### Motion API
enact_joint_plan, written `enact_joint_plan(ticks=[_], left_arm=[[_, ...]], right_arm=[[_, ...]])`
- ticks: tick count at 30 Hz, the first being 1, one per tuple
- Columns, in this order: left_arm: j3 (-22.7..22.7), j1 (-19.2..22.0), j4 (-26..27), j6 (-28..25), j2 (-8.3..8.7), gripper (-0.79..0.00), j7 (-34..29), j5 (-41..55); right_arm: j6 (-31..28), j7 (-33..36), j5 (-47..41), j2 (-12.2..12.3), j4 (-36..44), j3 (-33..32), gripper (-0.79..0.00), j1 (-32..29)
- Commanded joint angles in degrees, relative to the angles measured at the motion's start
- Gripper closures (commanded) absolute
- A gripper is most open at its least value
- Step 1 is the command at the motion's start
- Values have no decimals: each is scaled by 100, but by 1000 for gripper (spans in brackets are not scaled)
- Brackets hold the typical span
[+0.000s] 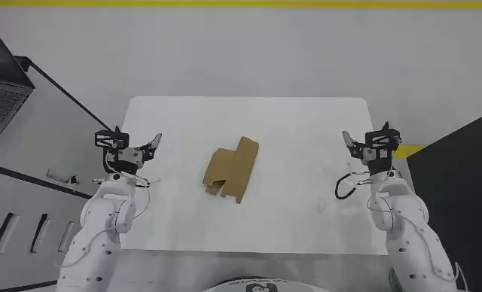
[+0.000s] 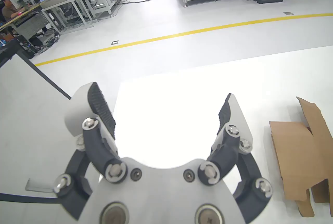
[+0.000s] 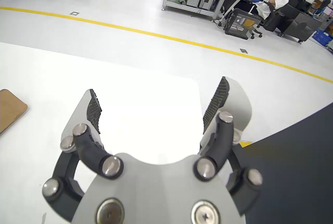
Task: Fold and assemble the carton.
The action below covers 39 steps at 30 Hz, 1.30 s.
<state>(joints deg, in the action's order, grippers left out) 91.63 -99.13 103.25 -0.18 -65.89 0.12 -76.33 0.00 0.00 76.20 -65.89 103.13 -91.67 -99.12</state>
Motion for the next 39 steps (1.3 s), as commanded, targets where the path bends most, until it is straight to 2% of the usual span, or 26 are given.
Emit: enact_joint_plan(ticks=[1, 6, 14, 19, 23, 31, 33, 39], left_arm=[[-32, -45, 67, -133, 2, -785, 103, -84], [-105, -327, 310, -604, 26, -785, 344, -502], [-107, -336, 337, -614, 26, -785, 363, -528], [-372, -465, 308, -1046, 74, -785, 701, -1702], [-672, -487, 167, -1001, 75, -785, 774, -2398], [-657, -460, 165, -960, 83, -785, 758, -2570], [-729, -420, 149, -767, 110, -785, 759, -3462], [-1249, -459, 77, -93, 107, -785, 722, -5200]], right_arm=[[0, 0, 0, 0, 0, 0, -785, 0], [0, 0, 0, 0, 0, 0, -785, 0], [0, 0, 0, 0, 0, 0, -785, 0], [0, 0, 0, 0, 0, 0, -785, 0], [0, 0, 0, 0, 0, 0, -785, 0], [0, 0, 0, 0, 0, 0, -785, 0], [0, 0, 0, 0, 0, 0, -785, 0], [0, 0, 0, 0, 0, 0, -785, 0]])
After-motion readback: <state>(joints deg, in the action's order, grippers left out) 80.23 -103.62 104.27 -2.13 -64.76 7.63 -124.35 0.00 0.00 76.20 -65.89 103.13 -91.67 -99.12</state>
